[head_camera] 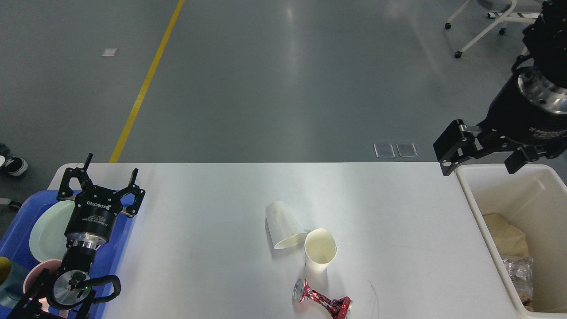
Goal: Tidy desktop
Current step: 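Raise the right gripper and move it down to the white paper cup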
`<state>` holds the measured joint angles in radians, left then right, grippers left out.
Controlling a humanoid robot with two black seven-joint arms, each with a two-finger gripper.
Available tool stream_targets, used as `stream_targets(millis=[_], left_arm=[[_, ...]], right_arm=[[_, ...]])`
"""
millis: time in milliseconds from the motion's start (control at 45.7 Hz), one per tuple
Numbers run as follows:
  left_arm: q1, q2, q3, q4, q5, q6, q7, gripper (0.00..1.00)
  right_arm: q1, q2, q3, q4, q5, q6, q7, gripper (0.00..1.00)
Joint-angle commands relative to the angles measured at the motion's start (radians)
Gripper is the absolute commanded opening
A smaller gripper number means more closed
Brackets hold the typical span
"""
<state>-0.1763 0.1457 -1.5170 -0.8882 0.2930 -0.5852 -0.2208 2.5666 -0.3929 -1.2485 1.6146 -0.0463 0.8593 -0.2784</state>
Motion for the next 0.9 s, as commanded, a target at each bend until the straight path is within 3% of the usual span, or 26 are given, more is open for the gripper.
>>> stream_targets(millis=[0,328,503,678,875], left_arm=[[-0.002,0.000,0.000,0.000,0.000,-0.001,0.000,0.96],[0.000,0.000,0.000,0.000,0.000,-0.001,0.000,0.96],[-0.002,0.000,0.000,0.000,0.000,0.001,0.000,0.96],[0.000,0.000,0.000,0.000,0.000,-0.001,0.000,0.96],[0.000,0.000,0.000,0.000,0.000,-0.001,0.000,0.96]], right_arm=[[0.000,0.006,0.004,-0.005,0.000,0.000,0.001,1.00],[-0.069,0.058,0.116,-0.022,0.016,-0.005,-0.001,1.00],[-0.146,0.141,0.195,-0.039,0.035,-0.065,-0.001,1.00],[-0.298,0.209,0.236,-0.081,0.100,-0.189,-0.001,1.00],[-0.492,0.295,0.236,-0.084,0.109,-0.448,-0.001,1.00]])
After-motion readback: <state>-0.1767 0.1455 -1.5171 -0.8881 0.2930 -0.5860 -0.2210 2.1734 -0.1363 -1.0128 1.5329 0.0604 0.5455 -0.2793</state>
